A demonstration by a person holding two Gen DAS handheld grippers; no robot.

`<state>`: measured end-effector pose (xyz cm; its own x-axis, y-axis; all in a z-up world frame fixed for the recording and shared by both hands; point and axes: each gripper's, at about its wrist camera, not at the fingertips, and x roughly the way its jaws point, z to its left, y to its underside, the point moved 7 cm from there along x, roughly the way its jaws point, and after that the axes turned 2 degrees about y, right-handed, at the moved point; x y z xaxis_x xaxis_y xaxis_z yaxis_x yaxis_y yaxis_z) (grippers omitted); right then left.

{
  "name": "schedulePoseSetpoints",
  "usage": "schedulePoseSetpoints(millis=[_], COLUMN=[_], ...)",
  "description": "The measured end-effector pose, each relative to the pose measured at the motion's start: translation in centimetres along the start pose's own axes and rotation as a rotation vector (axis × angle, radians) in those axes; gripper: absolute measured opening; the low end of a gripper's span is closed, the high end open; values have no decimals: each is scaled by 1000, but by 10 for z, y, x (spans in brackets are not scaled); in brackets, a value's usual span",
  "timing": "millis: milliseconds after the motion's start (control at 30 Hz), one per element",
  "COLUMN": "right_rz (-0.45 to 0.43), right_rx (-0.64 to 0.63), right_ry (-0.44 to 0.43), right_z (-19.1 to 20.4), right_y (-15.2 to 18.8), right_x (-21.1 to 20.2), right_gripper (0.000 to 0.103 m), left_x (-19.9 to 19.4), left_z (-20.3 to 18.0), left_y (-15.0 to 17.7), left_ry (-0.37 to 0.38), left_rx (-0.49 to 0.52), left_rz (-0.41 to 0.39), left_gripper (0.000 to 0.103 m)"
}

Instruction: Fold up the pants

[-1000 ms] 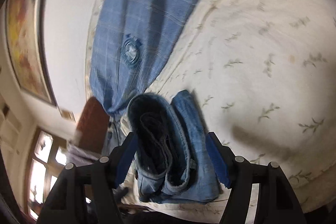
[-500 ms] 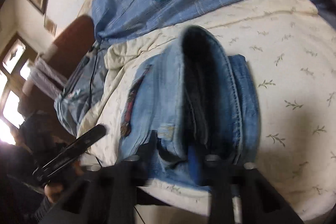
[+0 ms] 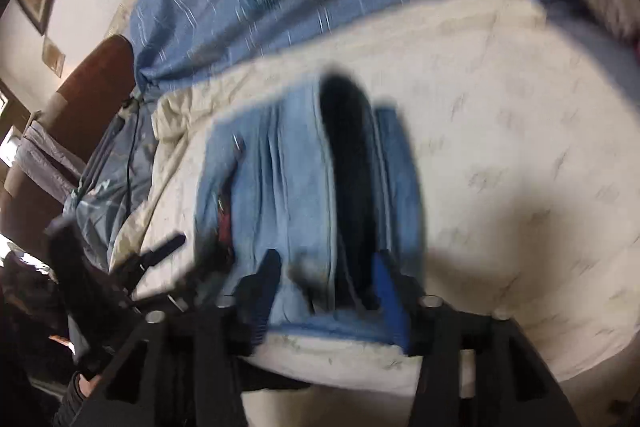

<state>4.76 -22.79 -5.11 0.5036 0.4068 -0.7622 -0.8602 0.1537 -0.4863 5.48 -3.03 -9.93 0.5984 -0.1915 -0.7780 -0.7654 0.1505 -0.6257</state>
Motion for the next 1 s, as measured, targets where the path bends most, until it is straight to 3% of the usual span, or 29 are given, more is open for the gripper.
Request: schedulePoseSetpoints(millis=[67, 133, 200, 267, 333, 367, 400, 433, 500, 600, 733, 900, 1000], right_rz=[-56, -90, -48, 45, 115, 169, 237, 238, 206, 193, 124, 149, 211], right_rx=[9, 19, 32, 52, 70, 98, 141, 170, 202, 207, 113, 42, -5], right_ry=[-52, -163, -307, -394, -334, -232, -151, -144, -190, -194, -190, -239, -110], right_z=[9, 27, 50, 63, 51, 35, 17, 4, -1, 0, 28, 44, 26], right_y=[-19, -41, -58, -68, -70, -66, -56, -50, -48, -47, -47, -8, 22], right_x=[-18, -26, -13, 21, 59, 86, 110, 119, 114, 100, 59, 38, 67], right_gripper=[54, 56, 57, 58, 58, 58, 47, 40, 40, 41, 57, 62, 62], left_x=[3, 7, 6, 2, -6, -14, -21, -30, -44, -45, -37, -26, -17], left_z=[-3, -7, -8, -6, 0, 4, 8, 16, 34, 61, 91, 90, 86], left_y=[2, 5, 4, 3, 4, 3, 2, 1, -3, -6, -3, -1, -1], left_ry=[24, 19, 18, 49, 91, 131, 162, 175, 189, 226, 231, 265, 243], left_rx=[-8, 2, 7, -8, -30, -52, -69, -92, -144, -260, -390, -444, -431], left_rz=[2, 10, -4, -10, -17, -35, -50, -73, -124, -119, -95, -72, -48], left_gripper=[79, 79, 79, 79, 79, 79, 79, 79, 80, 80, 80, 80, 80])
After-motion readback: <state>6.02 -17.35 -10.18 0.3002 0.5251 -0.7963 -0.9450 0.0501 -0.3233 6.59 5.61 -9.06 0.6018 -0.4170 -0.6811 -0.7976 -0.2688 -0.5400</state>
